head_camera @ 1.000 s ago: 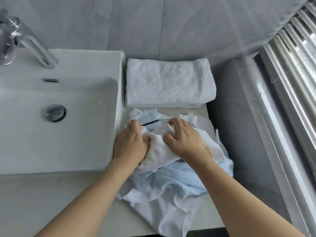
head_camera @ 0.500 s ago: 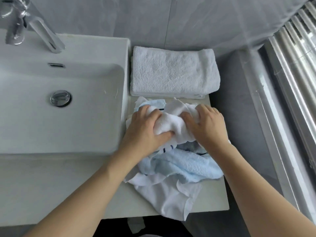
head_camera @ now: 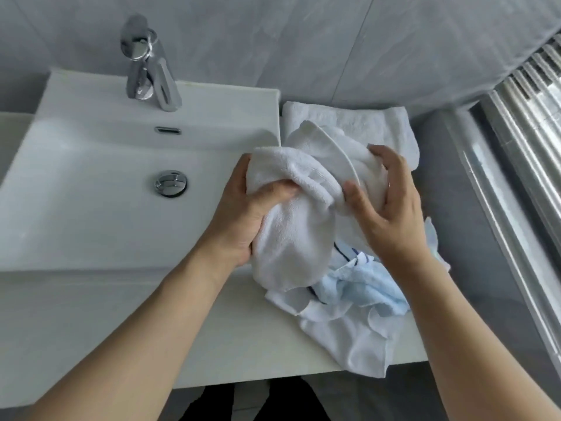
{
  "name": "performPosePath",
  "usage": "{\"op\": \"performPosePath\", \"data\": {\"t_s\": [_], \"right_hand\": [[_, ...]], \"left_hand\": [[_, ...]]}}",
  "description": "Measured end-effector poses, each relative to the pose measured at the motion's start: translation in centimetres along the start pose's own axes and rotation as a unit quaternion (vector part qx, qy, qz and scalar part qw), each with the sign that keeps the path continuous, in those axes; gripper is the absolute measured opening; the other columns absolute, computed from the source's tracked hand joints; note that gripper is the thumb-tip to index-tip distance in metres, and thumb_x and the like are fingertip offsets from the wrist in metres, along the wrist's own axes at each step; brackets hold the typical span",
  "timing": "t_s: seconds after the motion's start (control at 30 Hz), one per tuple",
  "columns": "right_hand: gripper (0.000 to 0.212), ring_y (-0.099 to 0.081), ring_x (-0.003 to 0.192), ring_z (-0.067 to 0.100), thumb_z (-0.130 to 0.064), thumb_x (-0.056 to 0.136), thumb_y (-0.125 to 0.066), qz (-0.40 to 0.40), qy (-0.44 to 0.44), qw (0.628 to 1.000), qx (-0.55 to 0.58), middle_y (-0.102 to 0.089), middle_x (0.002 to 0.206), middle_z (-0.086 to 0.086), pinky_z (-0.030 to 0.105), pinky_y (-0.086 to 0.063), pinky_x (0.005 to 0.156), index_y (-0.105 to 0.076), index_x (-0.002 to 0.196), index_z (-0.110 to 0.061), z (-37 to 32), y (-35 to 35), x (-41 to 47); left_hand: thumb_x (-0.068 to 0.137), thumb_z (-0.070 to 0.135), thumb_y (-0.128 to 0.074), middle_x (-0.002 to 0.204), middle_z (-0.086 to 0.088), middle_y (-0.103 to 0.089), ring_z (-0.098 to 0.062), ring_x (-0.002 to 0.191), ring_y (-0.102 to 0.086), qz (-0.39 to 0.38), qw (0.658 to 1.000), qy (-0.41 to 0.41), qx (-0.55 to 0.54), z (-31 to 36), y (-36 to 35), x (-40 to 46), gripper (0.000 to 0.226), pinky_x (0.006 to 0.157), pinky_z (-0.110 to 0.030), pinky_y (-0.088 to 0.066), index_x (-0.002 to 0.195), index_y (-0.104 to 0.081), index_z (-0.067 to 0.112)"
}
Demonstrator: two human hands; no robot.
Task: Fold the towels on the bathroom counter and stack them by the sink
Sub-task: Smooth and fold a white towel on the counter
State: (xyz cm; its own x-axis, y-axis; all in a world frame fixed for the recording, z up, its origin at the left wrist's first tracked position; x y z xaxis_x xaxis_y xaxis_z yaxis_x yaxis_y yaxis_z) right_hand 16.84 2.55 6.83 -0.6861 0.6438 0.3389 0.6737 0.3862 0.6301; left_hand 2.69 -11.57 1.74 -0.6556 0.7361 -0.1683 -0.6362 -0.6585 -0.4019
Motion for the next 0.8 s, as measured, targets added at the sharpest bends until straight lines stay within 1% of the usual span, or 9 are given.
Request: {"op": "performPosePath", "data": {"t_s": [0.07, 0.13, 0.2, 0.3, 0.43, 0.53, 0.6, 0.67, 0.8], "right_hand": [[0.058, -0.057, 0.109, 0.026, -0.036, 0.086, -0.061, -0.016, 0.033, 0.999, 0.038, -0.053, 0.124, 0.006, 0.046, -0.048, 0.093, -0.04, 0.135, -0.013, -1.0, -1.2, -1.7], [0.065, -0.056, 0.11, 0.032, -0.022, 0.079, -0.06, -0.033, 0.052, 0.997, 0.055, -0.05, 0.127, 0.01, 0.054, -0.047, 0.09, -0.036, 0.138, -0.008, -1.5, -2.5, -3.3], [0.067, -0.055, 0.108, 0.027, -0.019, 0.073, -0.057, -0.036, 0.046, 0.997, 0.051, -0.049, 0.125, 0.007, 0.05, -0.048, 0.089, -0.037, 0.135, -0.007, -2.1, -4.1, -4.4], [0.053, -0.055, 0.101, 0.015, -0.023, 0.078, -0.056, -0.035, 0.031, 0.998, 0.051, -0.054, 0.113, -0.005, 0.037, -0.047, 0.087, -0.046, 0.128, -0.011, -3.7, -7.4, -5.2], [0.035, -0.06, 0.086, 0.003, -0.022, 0.081, -0.055, -0.08, -0.04, 0.979, 0.181, -0.064, 0.094, -0.018, 0.028, -0.048, 0.074, -0.059, 0.116, -0.024, -7.5, -12.7, -6.0], [0.035, -0.06, 0.083, 0.005, -0.021, 0.076, -0.053, -0.115, -0.064, 0.96, 0.245, -0.067, 0.091, -0.015, 0.025, -0.046, 0.071, -0.064, 0.11, -0.025, -11.4, -16.7, -6.6], [0.033, -0.062, 0.085, 0.006, -0.018, 0.076, -0.053, -0.14, -0.066, 0.95, 0.27, -0.069, 0.092, -0.013, 0.02, -0.047, 0.071, -0.066, 0.107, -0.022, -14.4, -19.7, -6.8], [0.03, -0.062, 0.08, 0.002, -0.013, 0.078, -0.053, -0.18, -0.094, 0.936, 0.286, -0.069, 0.086, -0.016, 0.016, -0.047, 0.066, -0.067, 0.103, -0.022, -17.2, -23.3, -7.0], [0.026, -0.06, 0.067, 0.006, -0.017, 0.074, -0.051, -0.241, -0.173, 0.909, 0.295, -0.066, 0.074, -0.014, 0.022, -0.048, 0.058, -0.068, 0.093, -0.023, -22.3, -31.4, -7.9]], "left_hand": [[0.075, 0.006, -0.072, 0.127, -0.038, -0.052, -0.051, 0.121, -0.053, -0.016, 0.999, 0.009, -0.03, 0.6, 1.6, -0.9, 0.064, 0.102, -0.061, -0.044, 0.13, -0.044, -0.01], [0.076, 0.006, -0.07, 0.128, -0.038, -0.052, -0.052, 0.122, -0.052, -0.014, 0.999, 0.015, -0.045, 1.2, 3.2, -2.1, 0.064, 0.101, -0.06, -0.044, 0.132, -0.043, -0.009], [0.073, 0.007, -0.072, 0.129, -0.039, -0.051, -0.052, 0.122, -0.052, -0.013, 0.999, 0.014, -0.043, 1.6, 4.8, -3.6, 0.069, 0.101, -0.059, -0.045, 0.133, -0.043, -0.009], [0.077, 0.007, -0.069, 0.128, -0.04, -0.051, -0.051, 0.121, -0.053, -0.015, 0.999, 0.02, -0.034, 2.1, 7.4, -5.9, 0.062, 0.099, -0.056, -0.046, 0.13, -0.044, -0.012], [0.08, 0.015, -0.065, 0.12, -0.032, -0.06, -0.041, 0.115, -0.06, 0.002, 0.999, 0.018, -0.043, 3.7, 12.4, -9.0, 0.052, 0.094, -0.044, -0.051, 0.126, -0.053, -0.007], [0.08, 0.019, -0.064, 0.115, -0.019, -0.065, -0.032, 0.111, -0.063, 0.038, 0.998, 0.014, -0.052, 5.1, 18.0, -11.1, 0.053, 0.091, -0.038, -0.053, 0.128, -0.055, -0.001], [0.079, 0.023, -0.065, 0.116, -0.019, -0.065, -0.032, 0.113, -0.063, 0.065, 0.995, 0.017, -0.067, 6.0, 22.1, -12.4, 0.062, 0.091, -0.039, -0.053, 0.133, -0.051, -0.003], [0.078, 0.025, -0.065, 0.12, -0.021, -0.064, -0.035, 0.116, -0.062, 0.088, 0.993, 0.02, -0.07, 7.0, 26.2, -13.5, 0.065, 0.094, -0.041, -0.052, 0.135, -0.05, -0.003], [0.081, 0.027, -0.063, 0.127, -0.027, -0.059, -0.039, 0.121, -0.058, 0.102, 0.994, 0.017, -0.046, 9.6, 35.4, -15.4, 0.063, 0.098, -0.044, -0.049, 0.134, -0.05, -0.005]]}}
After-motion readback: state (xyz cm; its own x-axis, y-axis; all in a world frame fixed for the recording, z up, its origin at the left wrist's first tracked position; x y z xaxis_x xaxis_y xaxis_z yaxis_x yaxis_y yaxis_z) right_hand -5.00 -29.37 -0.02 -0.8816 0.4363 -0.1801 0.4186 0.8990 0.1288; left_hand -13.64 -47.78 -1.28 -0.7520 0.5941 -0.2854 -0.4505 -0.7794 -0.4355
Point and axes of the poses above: each hand's wrist, its own x-axis towards the middle knuckle, its own y-axis out of the back of the hand, z = x × y, the point moved 5 cm from there along x, towards the middle knuckle
